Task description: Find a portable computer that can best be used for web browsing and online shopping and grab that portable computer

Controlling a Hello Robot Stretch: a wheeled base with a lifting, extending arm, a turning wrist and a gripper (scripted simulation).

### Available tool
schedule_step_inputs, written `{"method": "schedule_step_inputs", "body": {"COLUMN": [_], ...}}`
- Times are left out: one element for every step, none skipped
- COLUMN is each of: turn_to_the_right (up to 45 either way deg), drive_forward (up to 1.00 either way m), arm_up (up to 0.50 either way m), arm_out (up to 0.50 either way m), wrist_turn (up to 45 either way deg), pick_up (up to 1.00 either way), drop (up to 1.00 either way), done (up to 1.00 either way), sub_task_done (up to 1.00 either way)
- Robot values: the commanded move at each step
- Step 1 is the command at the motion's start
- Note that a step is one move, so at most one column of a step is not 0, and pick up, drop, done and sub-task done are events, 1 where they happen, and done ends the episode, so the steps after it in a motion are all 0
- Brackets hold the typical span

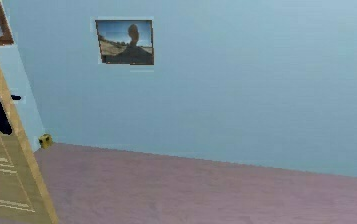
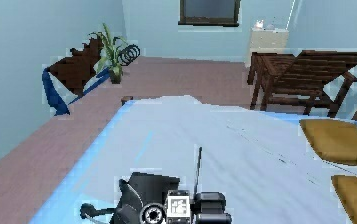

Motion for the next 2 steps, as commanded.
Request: {"method": "schedule_step_inputs", "body": {"turn_to_the_right": [0.0, 0.0], "drive_forward": [0.0, 0.0], "arm_up": [0.0, 0.0], "arm_out": [0.0, 0.0], "wrist_turn": [45.0, 6.0], "pick_up": [0.0, 0.0], "drop": [0.0, 0.0], "done": [0.0, 0.0], "sub_task_done": [0.0, 0.0]}}
